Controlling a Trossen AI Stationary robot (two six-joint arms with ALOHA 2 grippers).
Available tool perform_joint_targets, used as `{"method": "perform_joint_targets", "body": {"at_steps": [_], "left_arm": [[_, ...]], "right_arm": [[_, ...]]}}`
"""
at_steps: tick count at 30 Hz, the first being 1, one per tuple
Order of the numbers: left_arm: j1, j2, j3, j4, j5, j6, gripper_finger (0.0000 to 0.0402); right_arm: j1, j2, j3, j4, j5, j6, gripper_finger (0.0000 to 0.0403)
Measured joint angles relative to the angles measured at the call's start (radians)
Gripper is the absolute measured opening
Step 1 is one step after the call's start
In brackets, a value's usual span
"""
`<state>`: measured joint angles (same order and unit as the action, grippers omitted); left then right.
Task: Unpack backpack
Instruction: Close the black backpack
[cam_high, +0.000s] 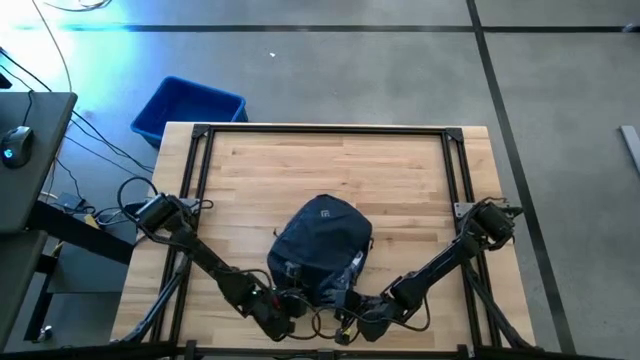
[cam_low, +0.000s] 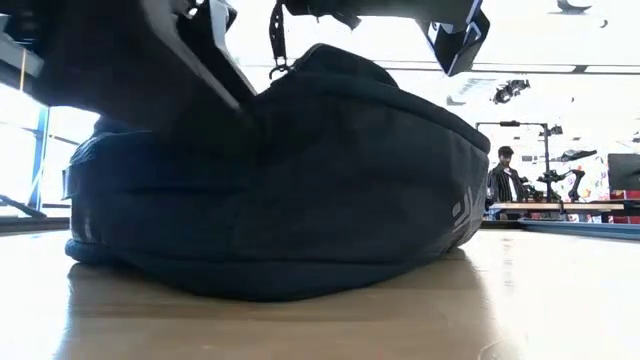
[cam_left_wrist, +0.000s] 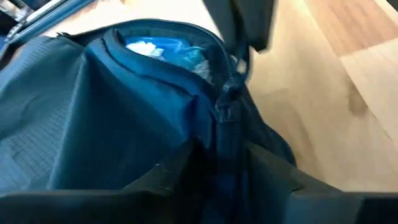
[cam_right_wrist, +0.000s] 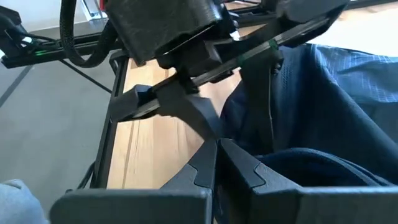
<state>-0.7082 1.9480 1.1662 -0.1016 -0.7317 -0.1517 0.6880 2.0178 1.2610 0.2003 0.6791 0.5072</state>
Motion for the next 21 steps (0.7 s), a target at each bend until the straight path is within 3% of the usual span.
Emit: {"method": "perform_joint_targets", "body": {"at_steps": [4,13,21], "left_arm": [[-0.006,-0.005,0.001,-0.031,-0.032,0.046,0.0015],[-0.081,-0.066,0.001,-0.322,-0.119,0.006,0.0001],[-0.136,-0.068,0.001,-0.371,-0.108,0.041,0.0]], "right_arm": [[0.0,0.0,0.0,-0.027,-0.007,0.014,0.0],[0.008,-0.001,0.002,-0.312,-0.006,0.286,0.0],[0.017,-0.006,0.003,-0.675,-0.002,0.591,0.0]]}}
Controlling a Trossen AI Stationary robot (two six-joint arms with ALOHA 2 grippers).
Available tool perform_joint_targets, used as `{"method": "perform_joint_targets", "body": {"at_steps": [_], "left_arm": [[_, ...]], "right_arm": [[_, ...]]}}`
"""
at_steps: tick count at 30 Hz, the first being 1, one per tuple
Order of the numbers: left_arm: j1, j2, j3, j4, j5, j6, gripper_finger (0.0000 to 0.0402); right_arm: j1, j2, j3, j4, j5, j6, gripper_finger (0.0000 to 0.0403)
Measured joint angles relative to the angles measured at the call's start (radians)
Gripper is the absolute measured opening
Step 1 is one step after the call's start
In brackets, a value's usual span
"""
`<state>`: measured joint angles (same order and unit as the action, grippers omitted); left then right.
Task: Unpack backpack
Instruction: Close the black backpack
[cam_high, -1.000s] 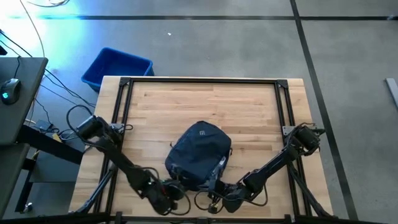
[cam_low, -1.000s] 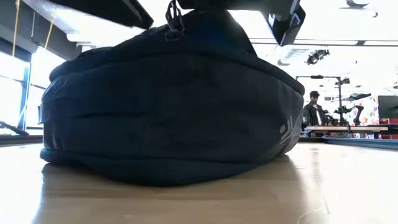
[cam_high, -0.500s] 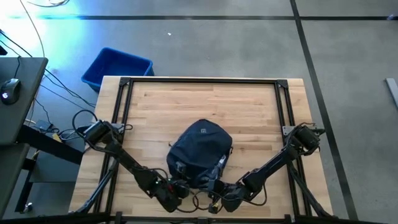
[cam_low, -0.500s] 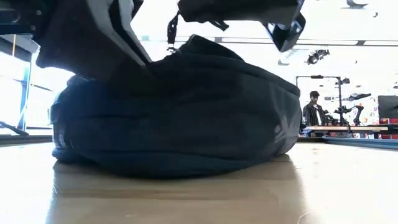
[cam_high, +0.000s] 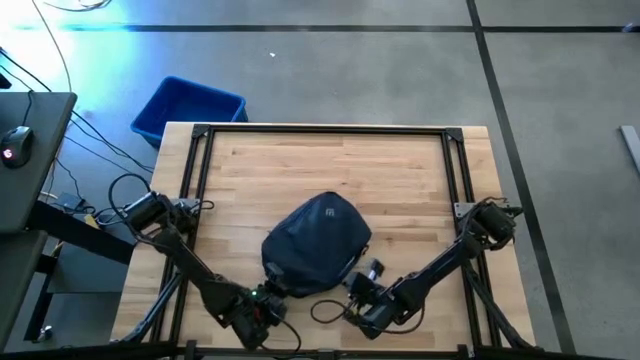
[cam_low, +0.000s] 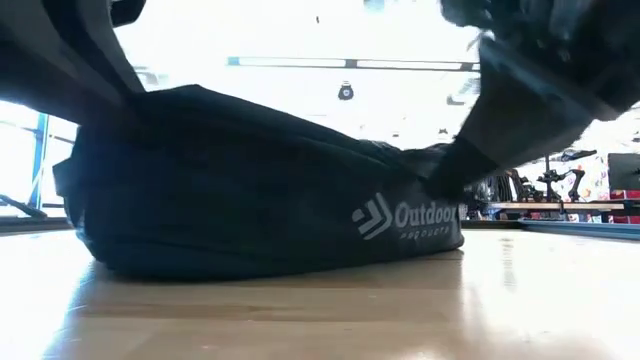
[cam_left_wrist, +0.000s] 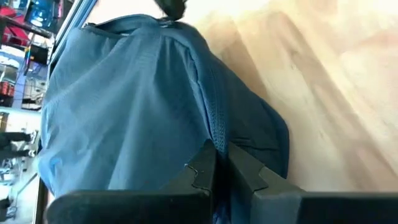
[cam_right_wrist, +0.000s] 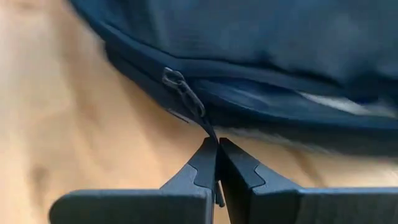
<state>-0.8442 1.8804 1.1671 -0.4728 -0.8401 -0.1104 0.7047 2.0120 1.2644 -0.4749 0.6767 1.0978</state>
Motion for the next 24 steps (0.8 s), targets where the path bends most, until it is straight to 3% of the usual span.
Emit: {"method": "perform_joint_targets", "body": {"at_steps": [8,12,16,24], "left_arm": [[-0.007,-0.002,0.0,-0.036,0.043,-0.019,0.0],[-0.008,-0.002,0.0,-0.166,0.049,-0.138,0.0],[-0.006,-0.003,-0.026,-0.21,0.017,-0.23,0.0],[-0.008,-0.003,-0.027,-0.197,0.015,-0.251,0.0]], "right_arm": [[0.037,-0.014,-0.001,-0.433,-0.042,0.31,0.0],[0.056,-0.013,-0.002,-0.519,-0.118,0.315,0.0],[0.064,-0.013,-0.002,-0.565,-0.092,0.369,0.0],[0.063,-0.011,-0.003,-0.556,-0.055,0.371,0.0]]}}
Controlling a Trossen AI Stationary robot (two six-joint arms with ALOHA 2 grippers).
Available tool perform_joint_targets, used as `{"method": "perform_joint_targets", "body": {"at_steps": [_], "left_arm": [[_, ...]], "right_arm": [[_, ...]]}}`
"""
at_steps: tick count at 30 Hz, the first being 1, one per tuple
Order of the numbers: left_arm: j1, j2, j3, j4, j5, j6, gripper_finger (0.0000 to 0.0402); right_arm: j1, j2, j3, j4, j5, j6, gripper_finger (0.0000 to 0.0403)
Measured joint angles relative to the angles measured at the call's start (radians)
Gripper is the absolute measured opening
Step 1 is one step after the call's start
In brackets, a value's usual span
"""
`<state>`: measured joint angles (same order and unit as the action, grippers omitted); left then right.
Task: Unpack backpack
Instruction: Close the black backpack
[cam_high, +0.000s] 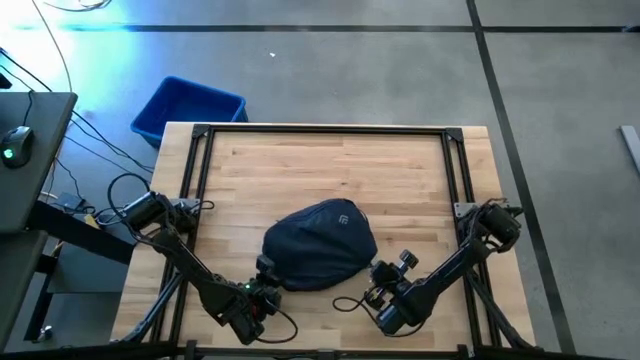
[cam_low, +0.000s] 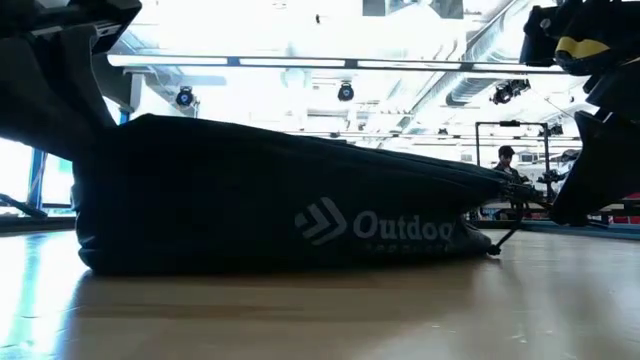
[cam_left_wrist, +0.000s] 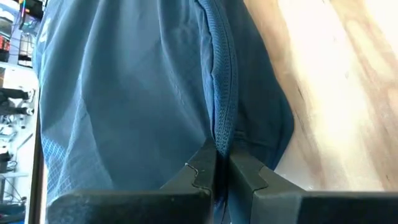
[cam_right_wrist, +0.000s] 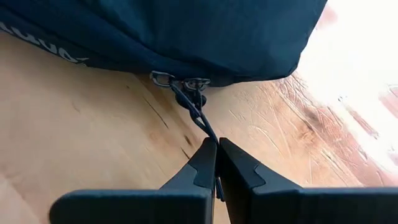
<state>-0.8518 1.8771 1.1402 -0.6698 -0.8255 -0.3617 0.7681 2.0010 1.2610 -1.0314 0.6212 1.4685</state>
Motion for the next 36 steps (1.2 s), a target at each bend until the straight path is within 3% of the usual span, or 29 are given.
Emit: {"method": "perform_joint_targets", "body": {"at_steps": [4,8,10,14,17,19,23,26,31,36], "left_arm": [[0.0,0.0,0.0,0.041,0.0,0.003,0.0],[0.006,0.0,-0.001,0.08,-0.001,0.006,0.0],[0.008,0.002,-0.002,0.119,0.004,0.006,0.0],[0.019,0.002,-0.001,0.183,0.013,0.051,0.0],[0.031,0.002,-0.001,0.215,0.016,0.066,0.0],[0.038,0.002,-0.001,0.214,-0.008,0.081,0.0],[0.085,0.005,-0.001,0.201,-0.026,0.165,0.0],[0.143,0.005,-0.001,0.2,-0.021,0.21,0.0],[0.27,0.005,-0.003,0.169,-0.035,0.379,0.0],[0.461,0.006,-0.059,0.303,-0.062,0.607,0.0]], "right_arm": [[-0.005,0.0,0.003,-0.008,-0.044,0.008,0.0007],[-0.01,0.001,0.041,-0.247,-0.175,0.061,0.0052],[0.001,0.005,0.087,-0.337,-0.178,0.102,0.0085],[0.027,0.001,0.193,-0.392,-0.091,0.056,0.0148],[0.047,0.001,0.242,-0.254,0.051,-0.023,0.0183],[0.046,0.001,0.24,-0.097,0.112,-0.173,0.0197],[-0.019,0.001,0.166,0.202,0.118,-0.489,0.0205],[-0.084,0.001,0.081,0.314,0.178,-0.57,0.0199],[-0.201,-0.002,-0.009,0.201,0.183,-0.49,0.0179],[-0.303,0.0,-0.034,-0.002,0.254,-0.448,0.016]]}}
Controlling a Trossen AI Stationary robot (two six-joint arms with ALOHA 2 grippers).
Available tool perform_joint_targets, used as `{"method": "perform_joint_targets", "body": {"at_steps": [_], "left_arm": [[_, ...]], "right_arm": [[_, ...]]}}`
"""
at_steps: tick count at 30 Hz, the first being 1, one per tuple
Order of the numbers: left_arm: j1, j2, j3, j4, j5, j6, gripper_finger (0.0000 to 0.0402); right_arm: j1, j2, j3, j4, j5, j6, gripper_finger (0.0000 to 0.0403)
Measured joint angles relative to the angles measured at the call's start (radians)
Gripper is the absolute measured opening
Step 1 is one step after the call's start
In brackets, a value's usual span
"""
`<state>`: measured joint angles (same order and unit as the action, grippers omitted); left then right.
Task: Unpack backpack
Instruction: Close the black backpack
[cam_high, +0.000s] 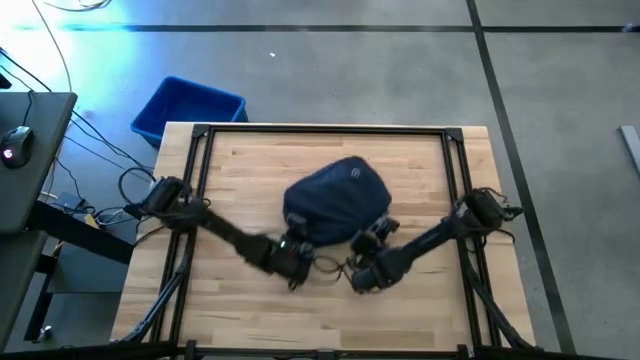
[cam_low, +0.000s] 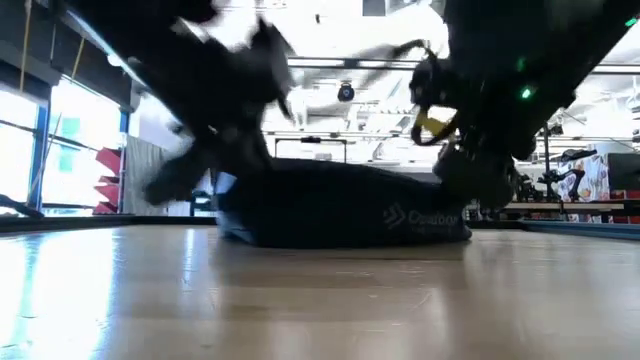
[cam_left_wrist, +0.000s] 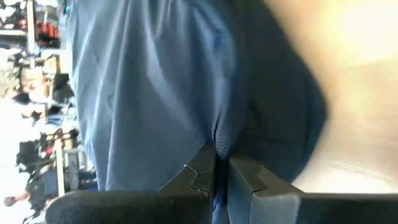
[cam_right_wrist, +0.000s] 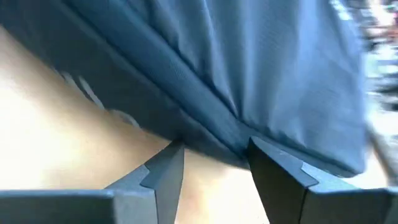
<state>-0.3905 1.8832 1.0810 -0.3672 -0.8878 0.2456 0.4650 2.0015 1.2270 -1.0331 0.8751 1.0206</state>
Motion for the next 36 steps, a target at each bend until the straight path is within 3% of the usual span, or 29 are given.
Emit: {"method": "perform_joint_targets", "body": {"at_steps": [7,10,15,22,25,29,31,36], "left_arm": [[0.272,0.001,-0.076,0.383,0.116,0.247,0.0001],[0.346,0.001,-0.077,0.495,0.148,0.24,0.0001],[0.402,-0.001,-0.077,0.555,0.342,0.203,0.003],[0.279,-0.026,-0.075,0.481,0.423,0.091,0.0102],[0.202,-0.042,-0.075,0.452,0.375,0.092,0.0119],[0.098,-0.082,-0.076,0.432,0.25,0.102,0.0129],[0.049,-0.101,-0.076,0.432,0.196,0.074,0.0131],[-0.016,-0.167,-0.075,0.379,0.182,-0.058,0.0131]], "right_arm": [[-0.215,0.001,0.0,-0.209,0.074,0.083,0.0149],[-0.263,0.001,0.0,-0.256,0.111,0.15,0.0149],[-0.273,0.0,0.0,-0.28,0.107,0.237,0.0149],[-0.139,-0.005,0.0,-0.336,0.076,0.298,0.0149],[-0.066,-0.032,0.0,-0.431,0.096,0.407,0.0149],[0.014,-0.083,0.0,-0.472,0.072,0.433,0.0149],[0.043,-0.102,0.0,-0.455,0.032,0.418,0.0149],[0.071,-0.153,-0.07,-0.313,-0.012,0.333,0.0149]]}}
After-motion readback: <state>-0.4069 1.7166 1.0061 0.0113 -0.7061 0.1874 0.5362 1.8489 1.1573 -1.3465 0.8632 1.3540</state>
